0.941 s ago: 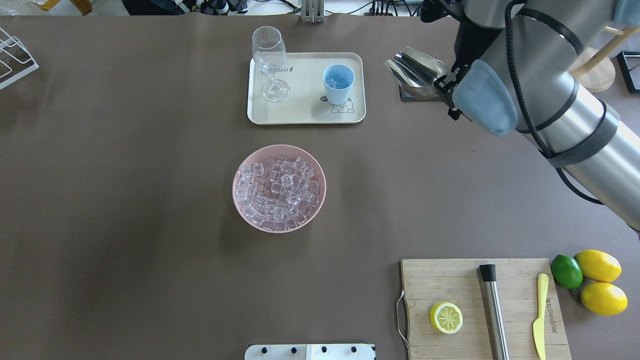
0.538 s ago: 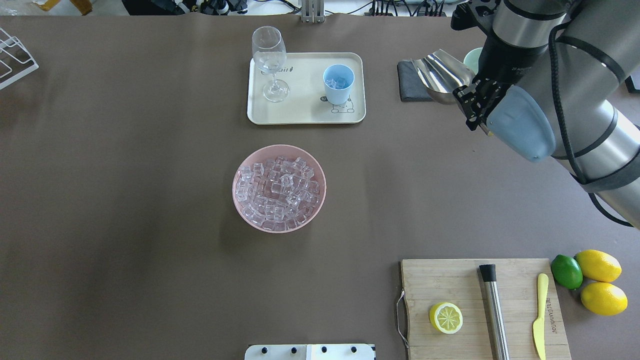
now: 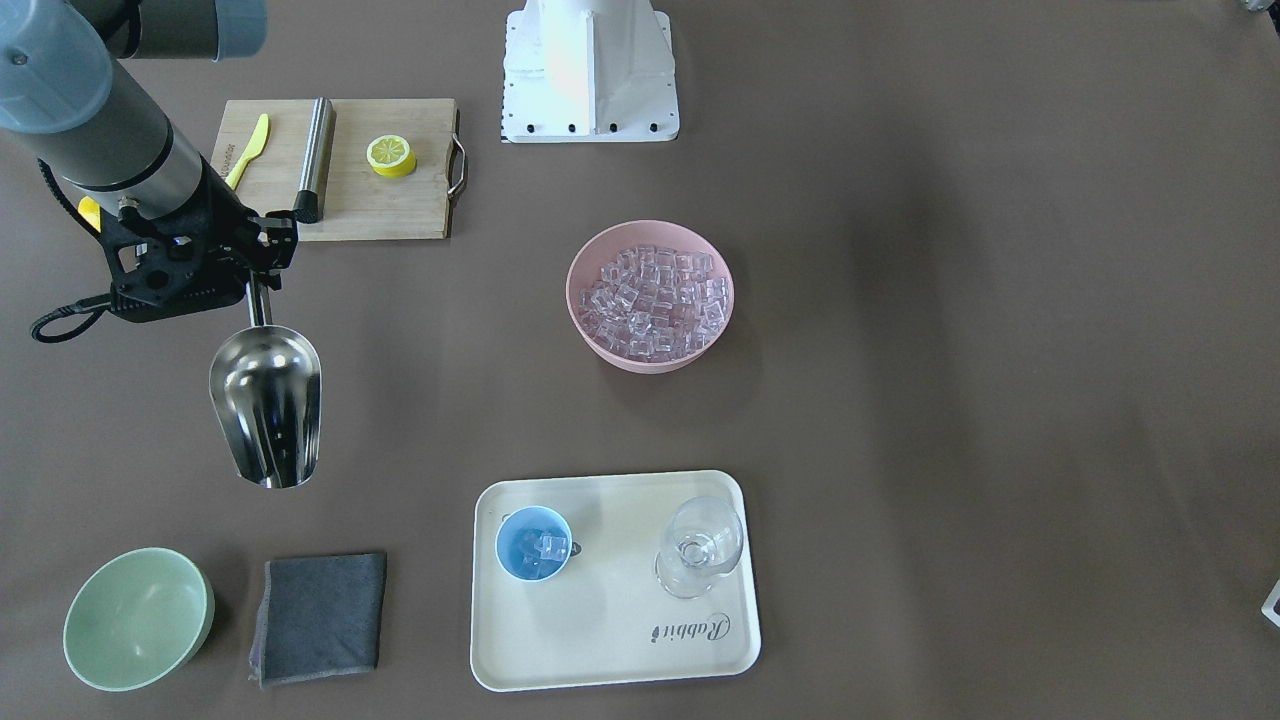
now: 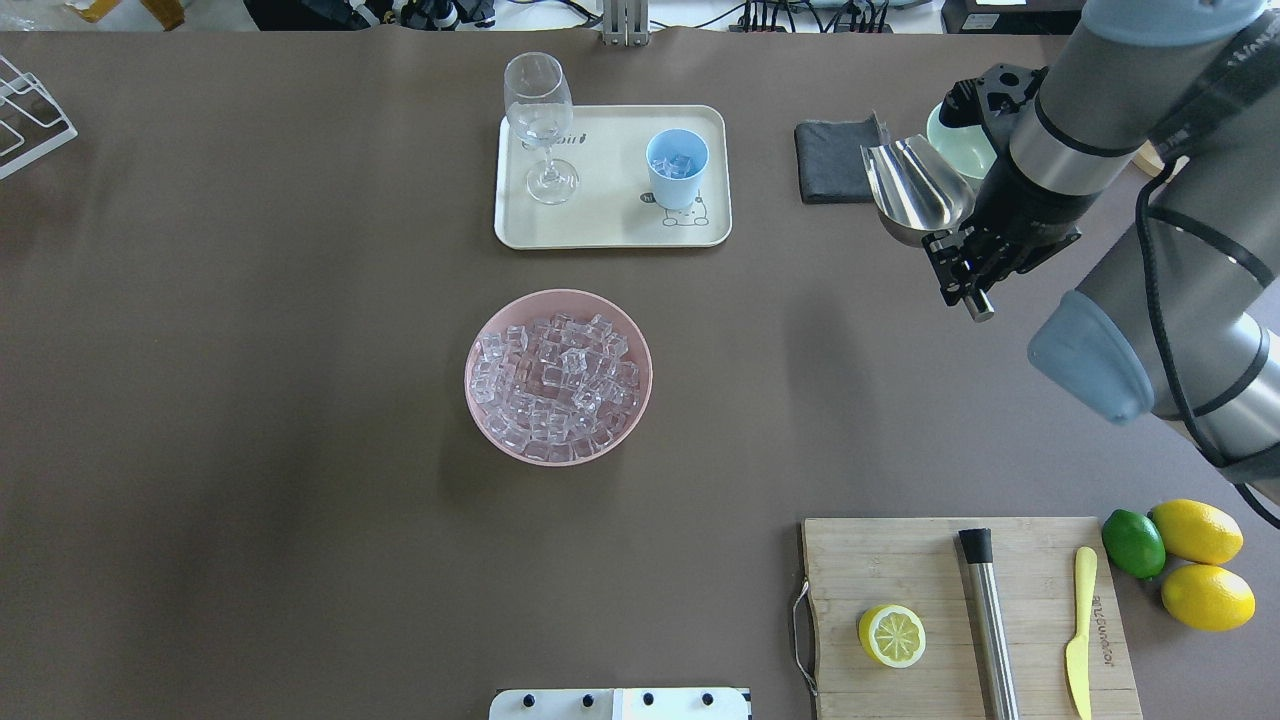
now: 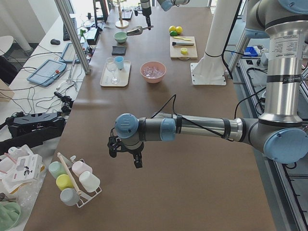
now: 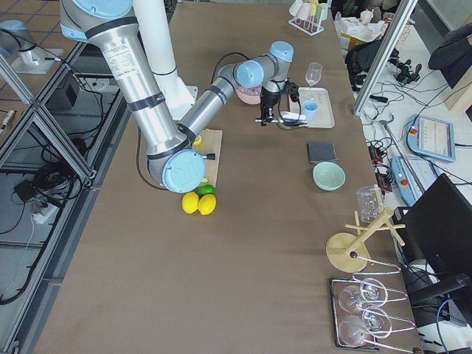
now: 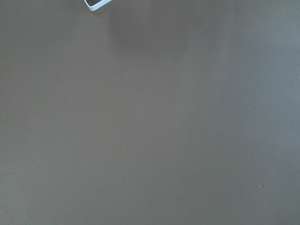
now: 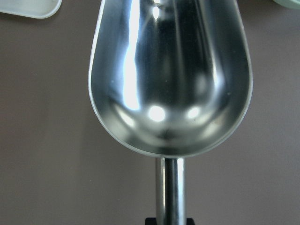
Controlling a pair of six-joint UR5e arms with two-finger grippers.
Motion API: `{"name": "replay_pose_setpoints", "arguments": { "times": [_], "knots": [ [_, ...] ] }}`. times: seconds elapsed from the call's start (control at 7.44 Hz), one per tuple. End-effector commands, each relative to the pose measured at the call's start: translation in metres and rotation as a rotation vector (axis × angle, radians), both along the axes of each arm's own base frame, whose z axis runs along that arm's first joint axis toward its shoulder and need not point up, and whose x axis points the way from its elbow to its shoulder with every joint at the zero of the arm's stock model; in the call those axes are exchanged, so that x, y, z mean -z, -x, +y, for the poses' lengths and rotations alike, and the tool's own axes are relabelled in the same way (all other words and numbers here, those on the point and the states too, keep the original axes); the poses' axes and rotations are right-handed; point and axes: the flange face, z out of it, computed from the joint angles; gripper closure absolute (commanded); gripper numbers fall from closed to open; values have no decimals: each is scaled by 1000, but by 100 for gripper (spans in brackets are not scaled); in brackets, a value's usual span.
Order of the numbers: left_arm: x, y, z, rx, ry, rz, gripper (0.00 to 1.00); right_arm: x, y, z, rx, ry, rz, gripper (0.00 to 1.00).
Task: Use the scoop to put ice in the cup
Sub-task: 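Lift the empty scoop away from the cup toward the table edge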
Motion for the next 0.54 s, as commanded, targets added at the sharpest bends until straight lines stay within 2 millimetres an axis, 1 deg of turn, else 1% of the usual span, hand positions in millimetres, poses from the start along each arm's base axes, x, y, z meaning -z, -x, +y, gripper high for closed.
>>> {"name": "replay_pose_setpoints", "arguments": {
  "times": [0.0,0.13,0.27,0.4],
  "knots": [
    [0,-1,-1,0,6,-2,2,-7,23,55,-110,39,57,100],
    [3,-1,-2,-2,-5,-3,2,-27,31,76,-117,31,64,100],
    [-1,-4,-1,-9,0,-2,2,-60,45,93,-128,18,23,100],
    [-1,-3,0,-4,3,6,2,-81,65,98,-158,25,-7,100]
  ]
}}
